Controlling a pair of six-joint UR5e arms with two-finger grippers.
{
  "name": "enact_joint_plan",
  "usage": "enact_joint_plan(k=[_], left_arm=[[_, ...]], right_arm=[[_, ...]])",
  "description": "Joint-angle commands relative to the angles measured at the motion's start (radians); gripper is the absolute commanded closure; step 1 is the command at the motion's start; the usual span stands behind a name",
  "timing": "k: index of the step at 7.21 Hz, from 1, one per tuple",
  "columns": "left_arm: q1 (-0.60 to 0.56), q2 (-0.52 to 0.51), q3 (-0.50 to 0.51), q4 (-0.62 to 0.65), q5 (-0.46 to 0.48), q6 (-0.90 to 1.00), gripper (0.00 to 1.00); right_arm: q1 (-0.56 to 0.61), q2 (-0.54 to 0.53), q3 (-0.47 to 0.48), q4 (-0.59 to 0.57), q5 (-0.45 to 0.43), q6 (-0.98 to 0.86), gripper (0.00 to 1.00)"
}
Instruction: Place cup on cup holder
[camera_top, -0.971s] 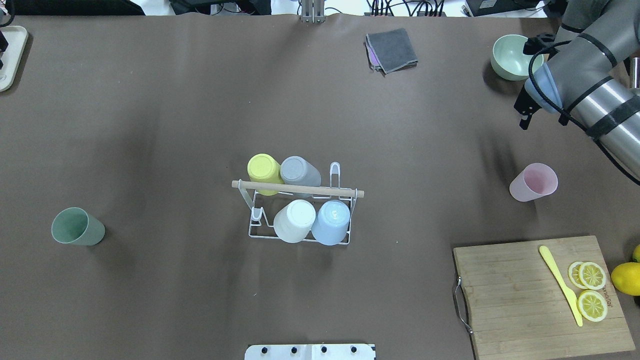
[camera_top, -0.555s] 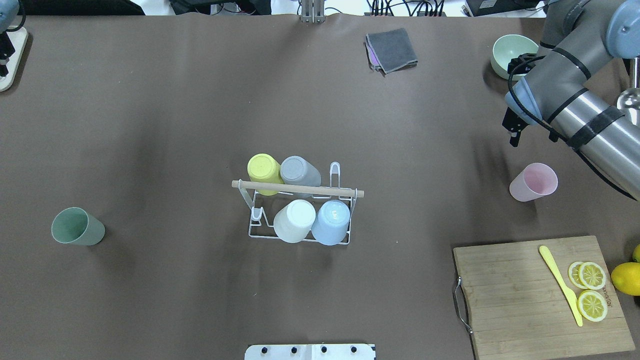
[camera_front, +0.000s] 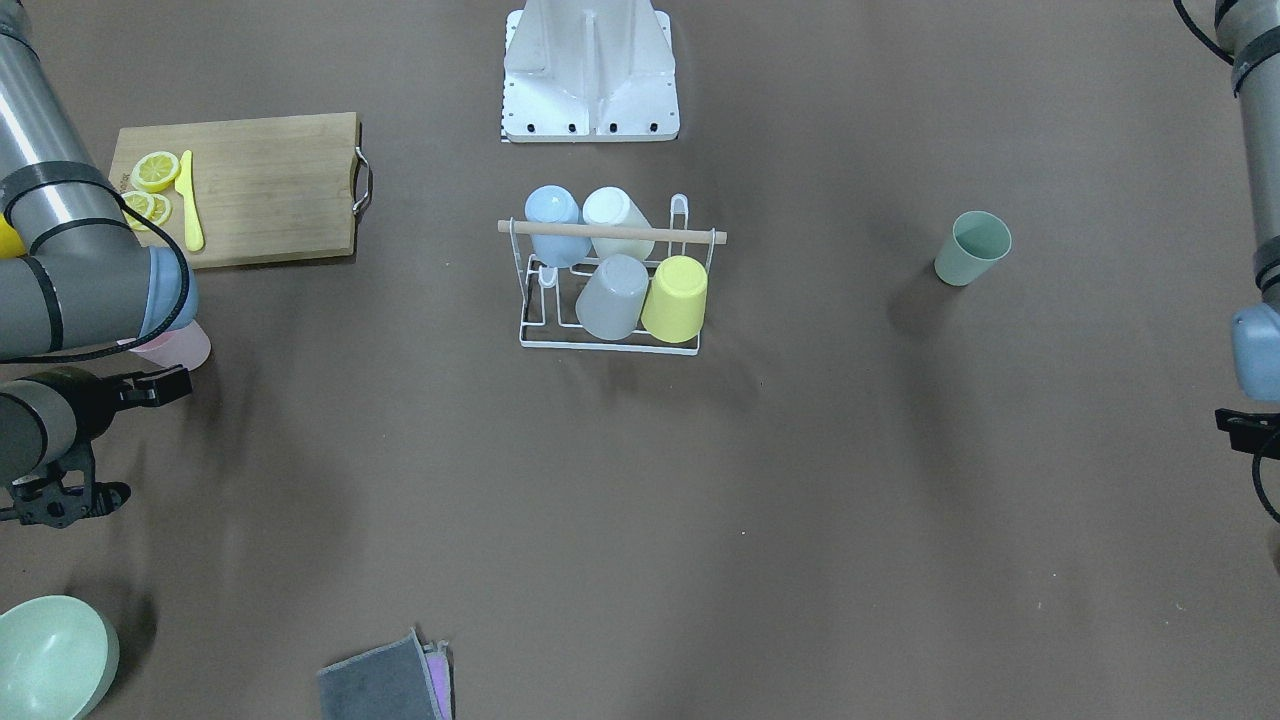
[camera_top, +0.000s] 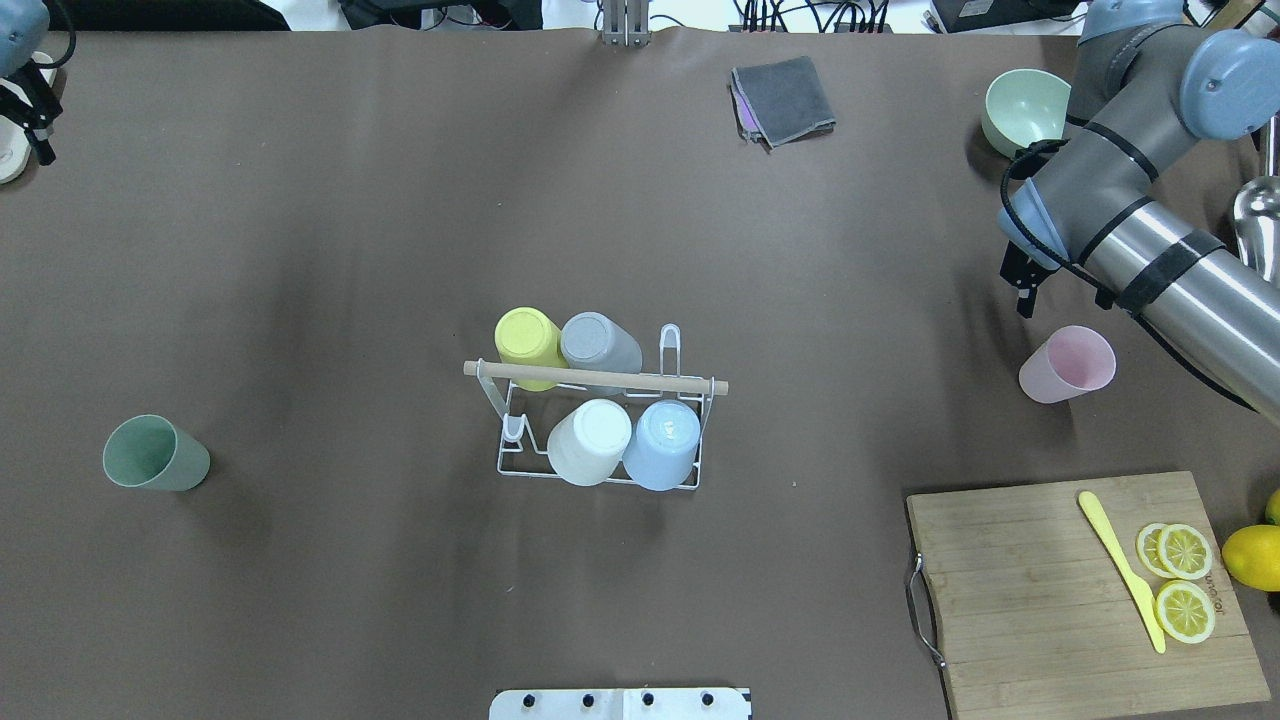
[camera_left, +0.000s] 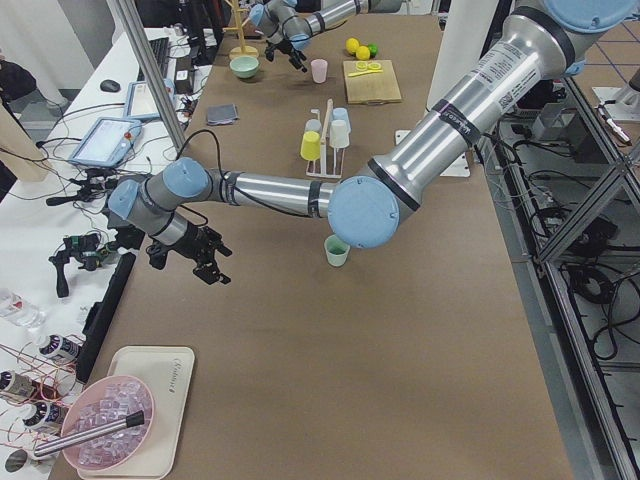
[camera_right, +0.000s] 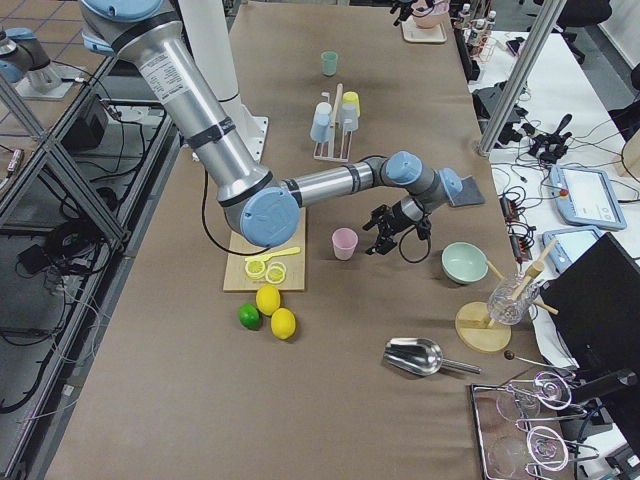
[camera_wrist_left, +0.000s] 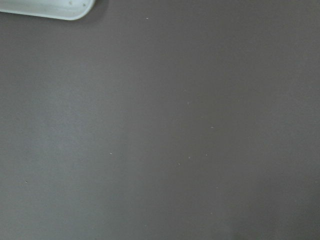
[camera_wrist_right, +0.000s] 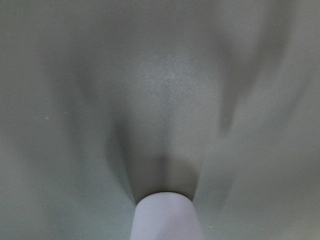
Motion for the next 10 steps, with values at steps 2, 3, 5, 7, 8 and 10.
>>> enact_joint_plan(k=[2,3,5,7,8,10], left_arm=[[0.073,0.004,0.007,0.053,-0.069,0.002,0.03],[0.11,0.004,0.007,0.091,-0.087,0.002,0.03],[0.164,0.004,0.007,0.14,-0.112,0.002,0.03],[0.205,0.004,0.007,0.199,-0.155,0.017,0.03],[0.231,0.004,0.007,0.22,-0.171,0.017,0.03],[0.287,0.007,0.007,0.248,-0.205,0.024,0.03]], right_arm=[[-0.009,0.0,-0.036,-0.039,0.051,-0.004,0.02],[-0.016,-0.001,-0.044,-0.04,0.051,-0.004,0.02],[-0.033,-0.007,-0.049,-0.043,0.049,-0.006,0.04],[-0.044,-0.01,-0.055,-0.065,0.046,-0.007,0.04],[-0.044,-0.01,-0.055,-0.079,0.043,-0.016,0.05],[-0.044,-0.015,-0.055,-0.097,0.048,-0.072,0.09]])
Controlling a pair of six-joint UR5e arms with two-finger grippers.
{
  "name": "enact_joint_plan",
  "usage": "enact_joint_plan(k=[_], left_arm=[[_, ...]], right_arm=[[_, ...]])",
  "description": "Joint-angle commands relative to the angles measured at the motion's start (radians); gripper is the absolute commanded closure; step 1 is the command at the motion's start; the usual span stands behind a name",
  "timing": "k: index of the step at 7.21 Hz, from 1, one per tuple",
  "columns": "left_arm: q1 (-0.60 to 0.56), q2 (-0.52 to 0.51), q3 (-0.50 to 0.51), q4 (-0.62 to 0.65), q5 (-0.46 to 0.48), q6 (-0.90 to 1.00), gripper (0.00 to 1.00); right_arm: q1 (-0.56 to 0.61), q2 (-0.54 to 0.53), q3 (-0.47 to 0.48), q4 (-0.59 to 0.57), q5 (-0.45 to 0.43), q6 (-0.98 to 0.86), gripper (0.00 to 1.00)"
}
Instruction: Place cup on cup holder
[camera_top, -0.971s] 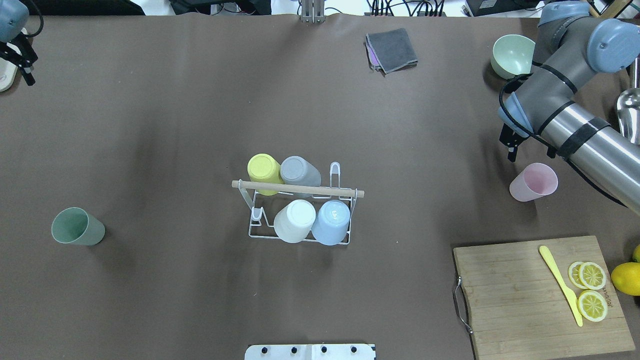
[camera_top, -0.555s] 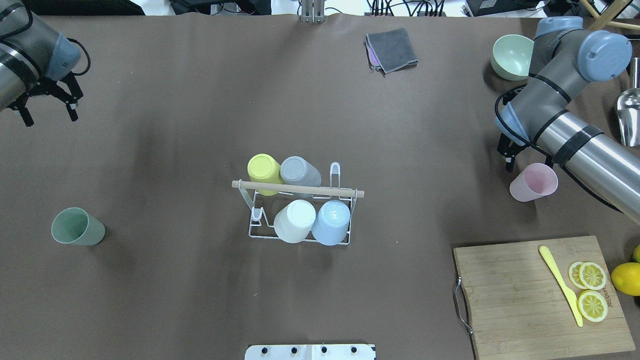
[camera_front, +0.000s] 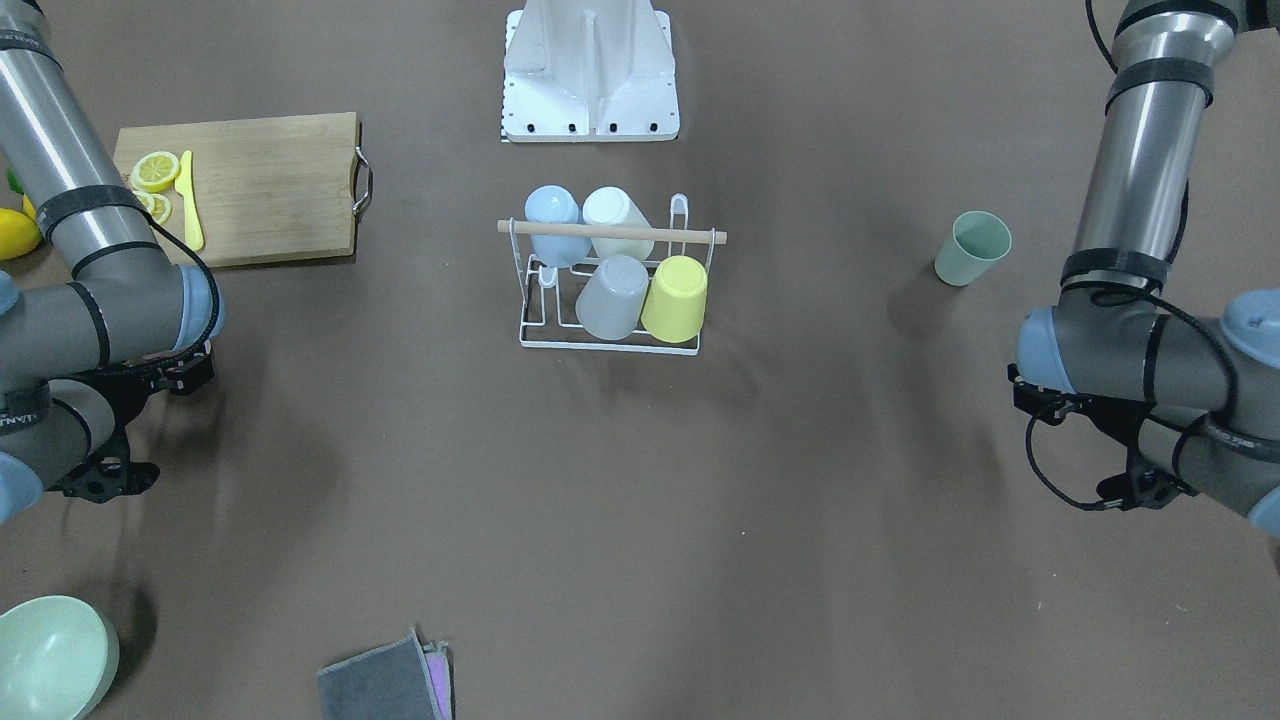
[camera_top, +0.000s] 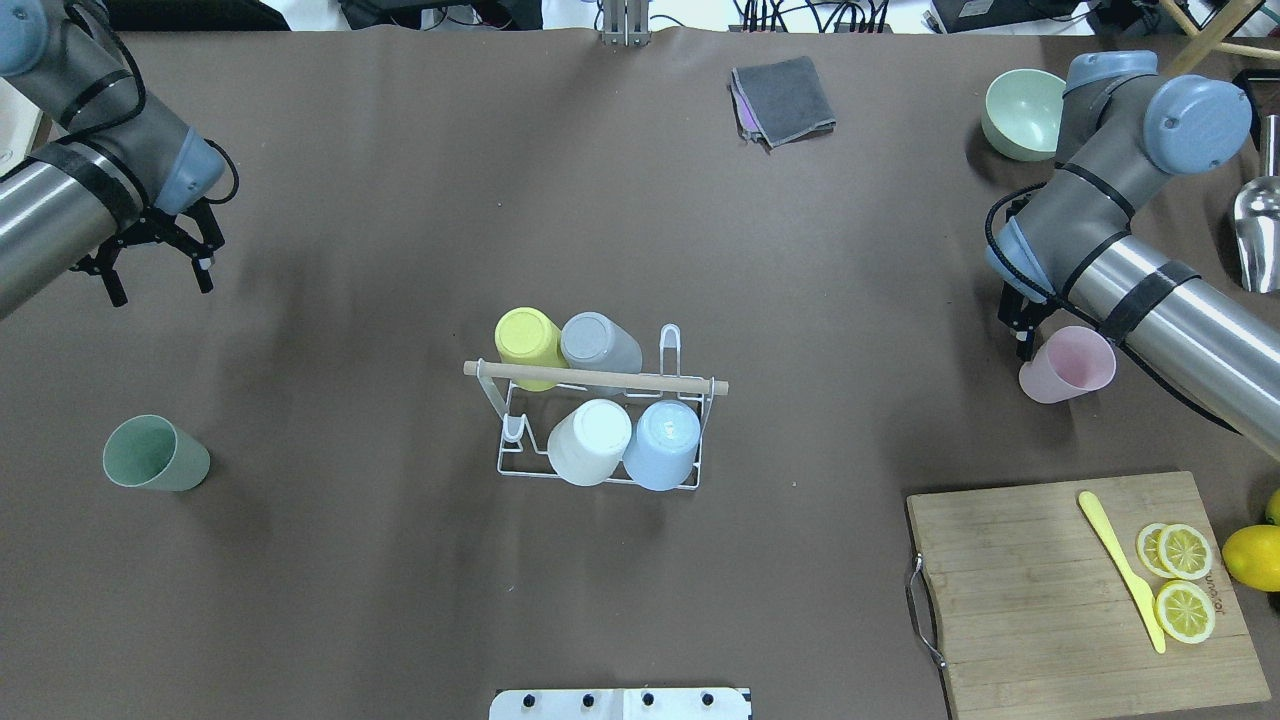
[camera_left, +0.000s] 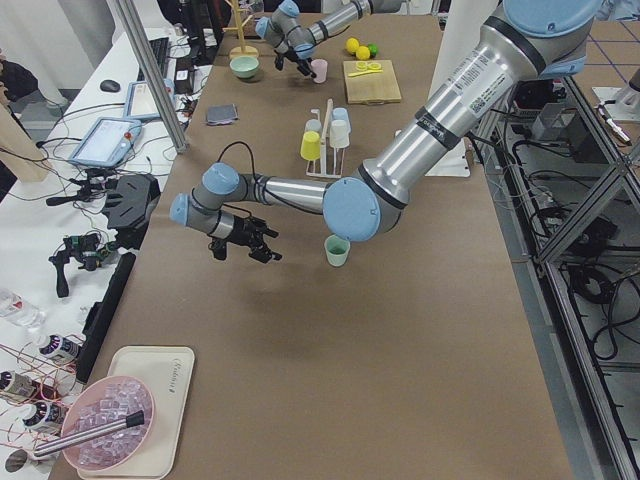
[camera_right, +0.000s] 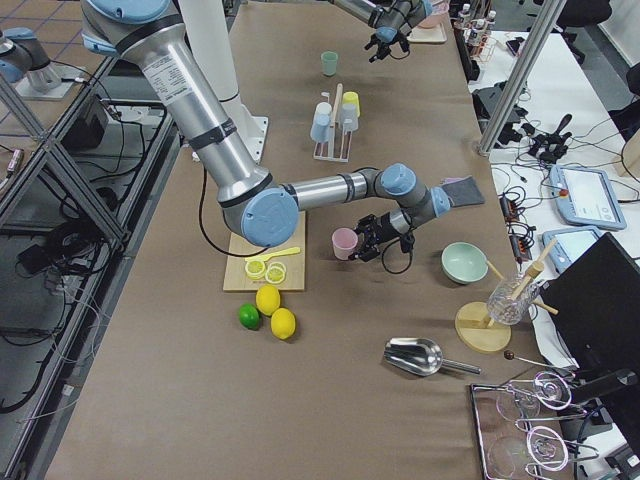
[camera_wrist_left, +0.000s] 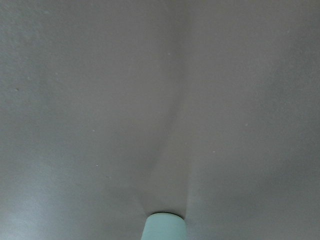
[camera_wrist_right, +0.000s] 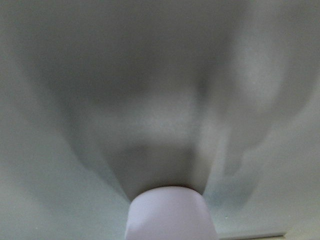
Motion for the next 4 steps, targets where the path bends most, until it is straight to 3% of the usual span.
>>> enact_joint_plan(k=[1,2,4], left_arm=[[0.047,0.003,0.0,0.081,-0.014,0.074,0.03],[0.05,0.003,-0.003,0.176,-0.012,0.181,0.03],[0.049,0.005,-0.003,0.221,-0.003,0.216,0.03]], right_arm=[[-0.002,-0.004,0.0,-0.008,0.005,-0.035,0.09],[-0.003,-0.004,-0.009,-0.008,0.005,-0.064,0.09],[-0.005,-0.003,-0.016,-0.007,0.005,-0.075,0.11]])
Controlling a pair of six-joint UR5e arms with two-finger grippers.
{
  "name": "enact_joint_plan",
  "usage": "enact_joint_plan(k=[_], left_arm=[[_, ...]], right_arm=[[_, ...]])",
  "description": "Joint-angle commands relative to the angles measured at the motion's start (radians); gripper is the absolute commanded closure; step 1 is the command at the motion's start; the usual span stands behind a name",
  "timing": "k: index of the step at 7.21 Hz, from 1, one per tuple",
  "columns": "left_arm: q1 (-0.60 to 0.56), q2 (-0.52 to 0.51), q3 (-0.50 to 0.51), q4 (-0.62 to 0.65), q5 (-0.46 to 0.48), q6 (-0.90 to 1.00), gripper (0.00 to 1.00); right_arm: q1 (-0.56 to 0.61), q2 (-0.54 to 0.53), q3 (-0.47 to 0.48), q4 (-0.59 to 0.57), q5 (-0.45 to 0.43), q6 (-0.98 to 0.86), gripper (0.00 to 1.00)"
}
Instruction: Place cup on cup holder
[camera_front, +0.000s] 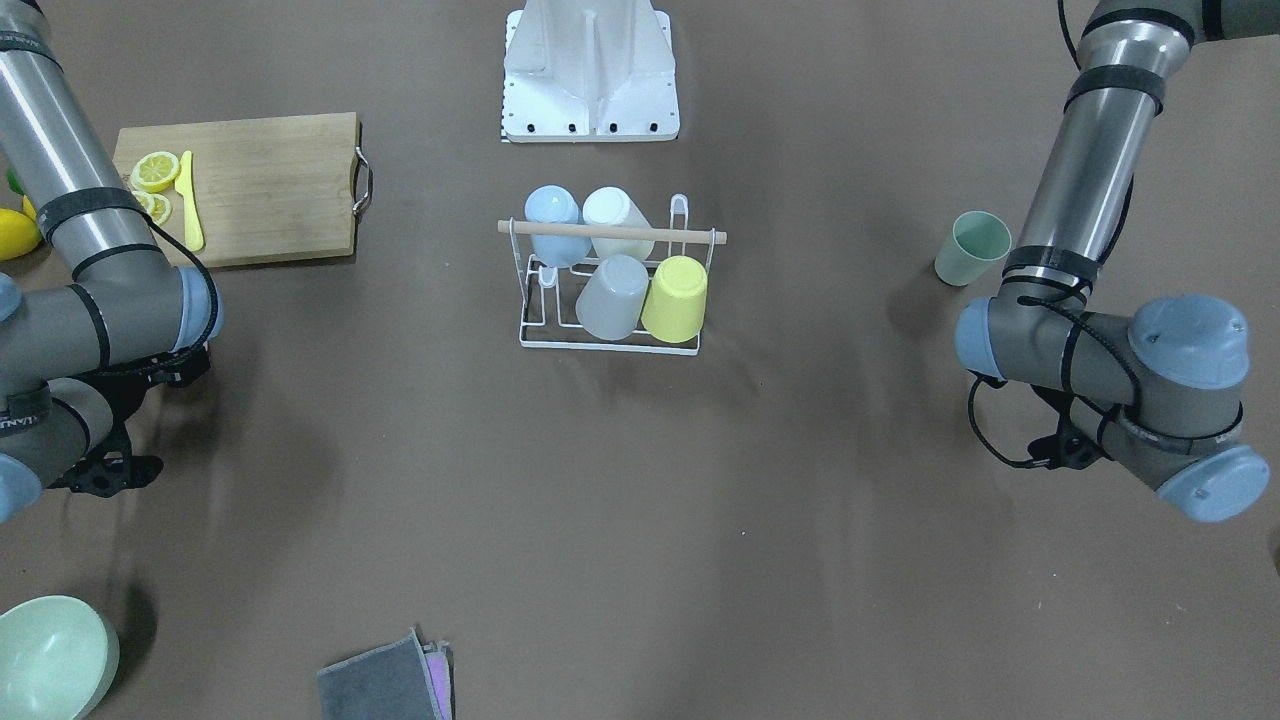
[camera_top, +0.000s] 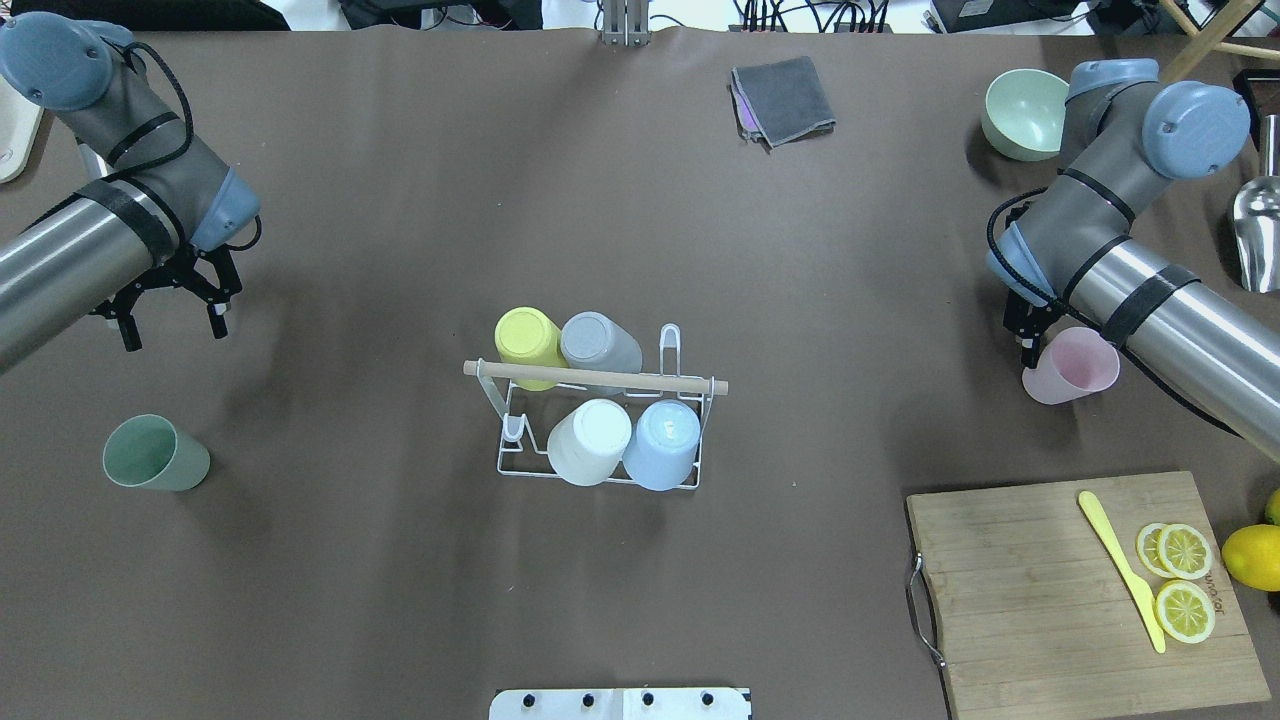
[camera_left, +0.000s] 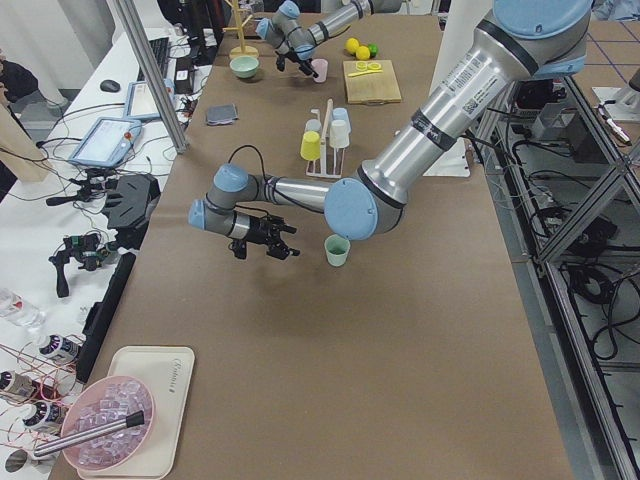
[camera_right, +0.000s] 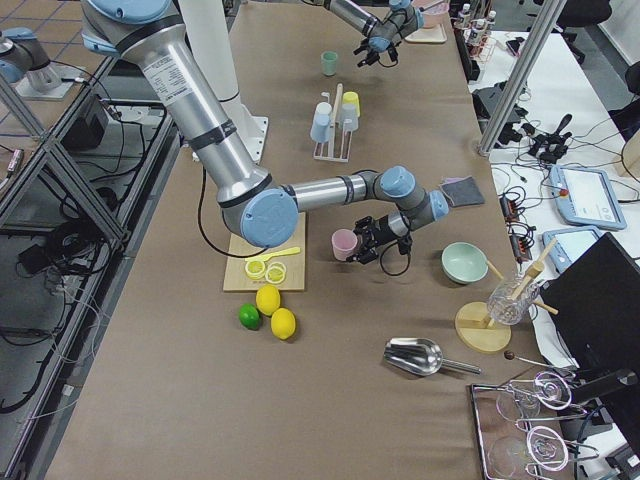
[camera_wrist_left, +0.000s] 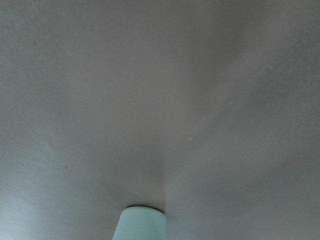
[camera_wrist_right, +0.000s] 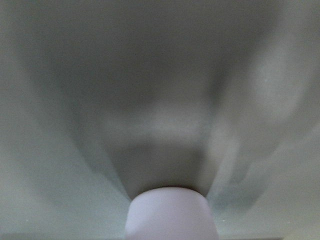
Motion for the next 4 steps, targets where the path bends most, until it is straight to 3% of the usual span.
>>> enact_joint_plan(k=[1,3,4], left_arm=[[0.003,0.007,0.002,0.028,0.005,0.027,0.03],[0.058,0.021,0.008,0.027,0.005,0.029,0.03],[0.08,0.021,0.006,0.028,0.005,0.029,0.03]], right_arm=[[-0.001,0.002,-0.003,0.0,0.002,-0.006,0.17],[-0.003,0.004,-0.003,0.0,0.003,-0.004,0.45],[-0.003,0.005,-0.003,0.0,0.005,-0.004,0.52]])
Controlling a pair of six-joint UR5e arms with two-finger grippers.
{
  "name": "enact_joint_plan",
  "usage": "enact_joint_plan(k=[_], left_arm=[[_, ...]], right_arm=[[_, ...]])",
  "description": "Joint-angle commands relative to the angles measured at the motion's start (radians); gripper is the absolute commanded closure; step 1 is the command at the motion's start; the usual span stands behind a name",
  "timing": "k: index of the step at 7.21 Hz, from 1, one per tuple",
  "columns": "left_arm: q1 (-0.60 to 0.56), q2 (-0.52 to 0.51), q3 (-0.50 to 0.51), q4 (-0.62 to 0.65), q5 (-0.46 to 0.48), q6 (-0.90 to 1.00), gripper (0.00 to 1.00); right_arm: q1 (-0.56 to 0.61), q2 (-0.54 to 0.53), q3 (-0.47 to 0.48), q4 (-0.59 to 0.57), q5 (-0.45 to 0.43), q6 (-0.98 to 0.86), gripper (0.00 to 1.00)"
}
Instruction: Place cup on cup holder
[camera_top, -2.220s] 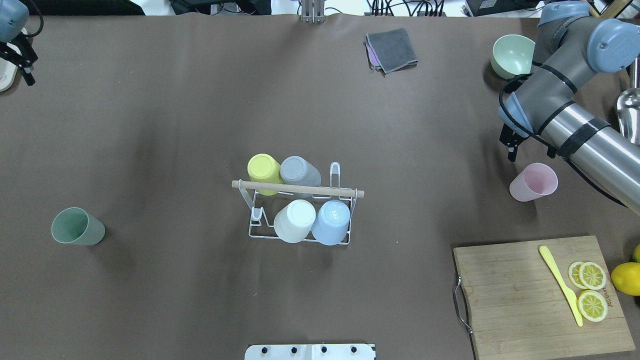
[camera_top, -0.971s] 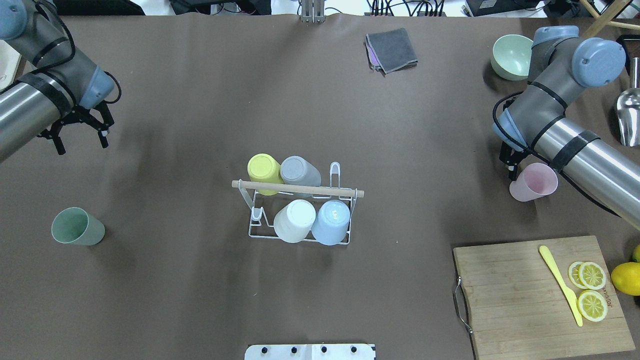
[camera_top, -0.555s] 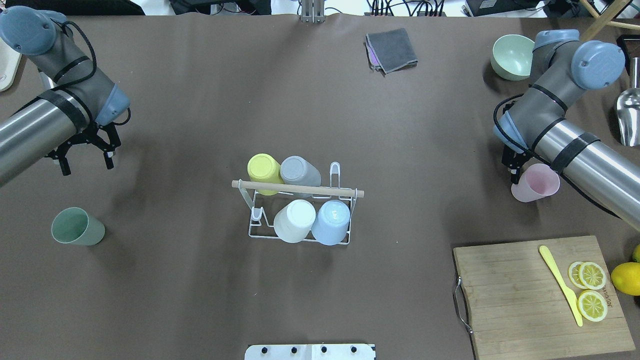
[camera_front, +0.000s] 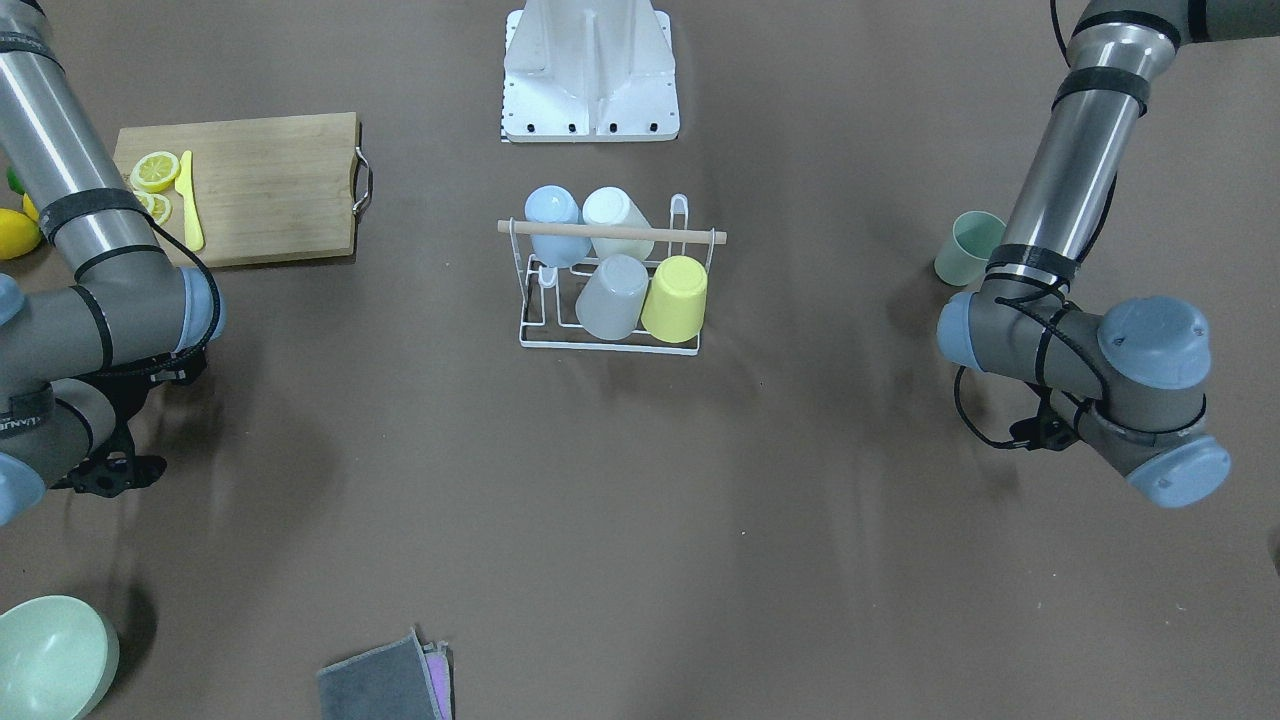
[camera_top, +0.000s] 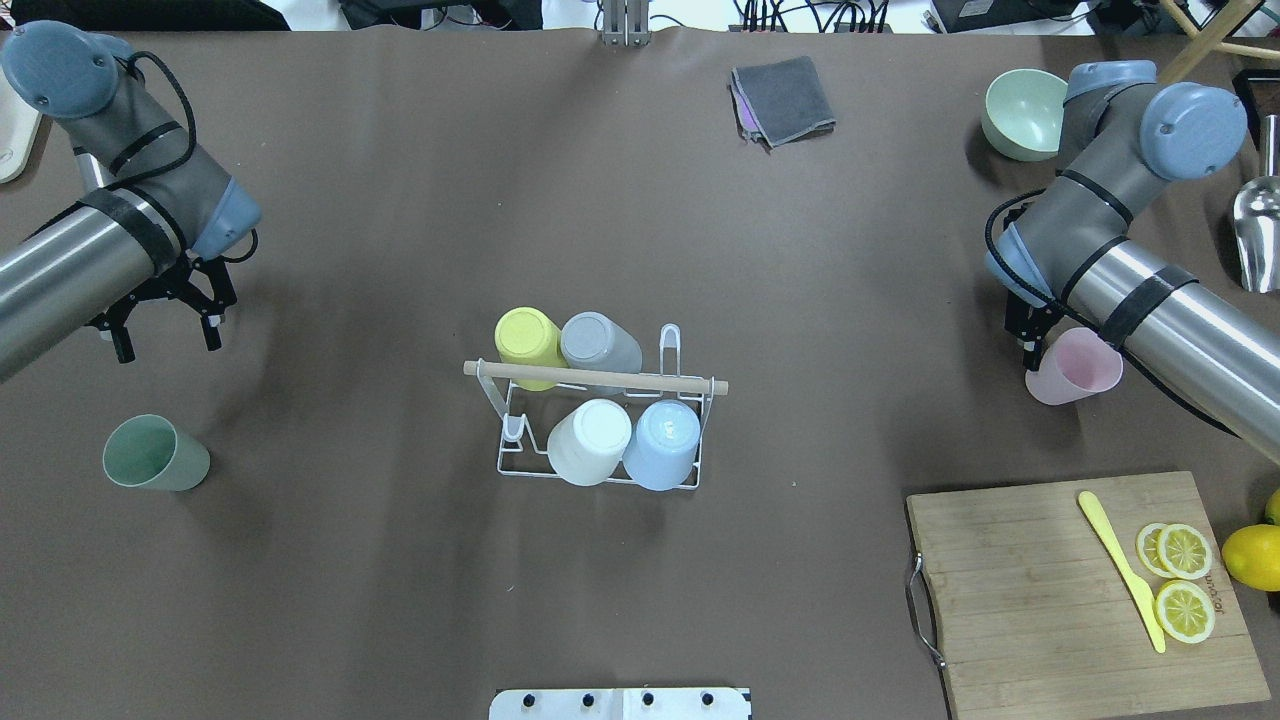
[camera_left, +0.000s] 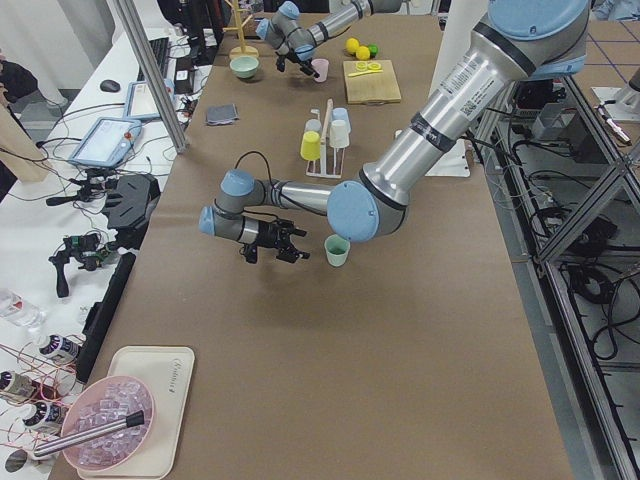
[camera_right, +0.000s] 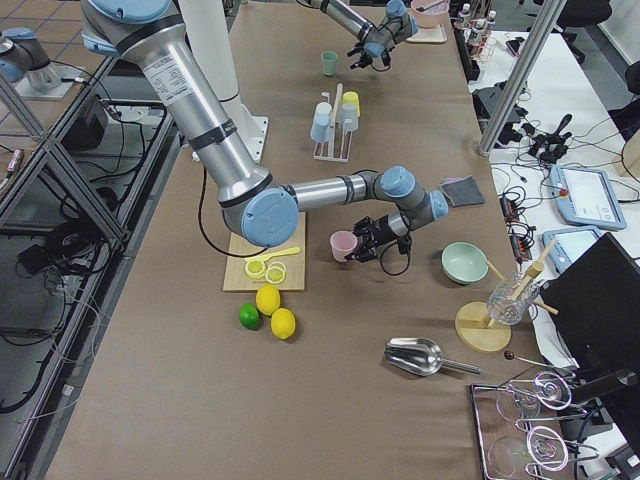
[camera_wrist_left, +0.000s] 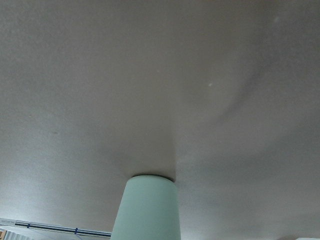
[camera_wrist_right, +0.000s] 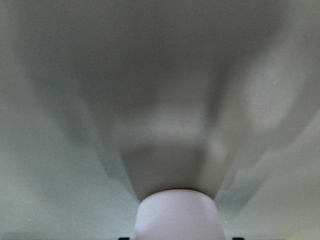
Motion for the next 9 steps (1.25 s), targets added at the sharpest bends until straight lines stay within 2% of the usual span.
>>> enact_joint_plan(k=[1,2,4,6,9], left_arm=[[0.029,0.003,0.0,0.001,0.0,0.001,0.03],[0.029,0.004,0.0,0.009,0.002,0.014,0.03],[0.031,0.003,-0.006,0.193,0.015,0.227,0.03],[0.029,0.007,-0.005,0.197,0.032,0.235,0.03],[0.029,0.03,-0.005,0.19,0.041,0.237,0.03]], right_arm=[[0.001,0.003,0.0,0.0,0.002,0.001,0.55],[0.007,0.008,0.002,0.002,0.002,0.001,0.55],[0.056,0.014,0.055,0.011,0.011,-0.004,0.58],[0.09,0.015,0.13,0.012,0.016,-0.065,0.58],[0.15,0.023,0.19,0.028,0.129,-0.117,0.61]])
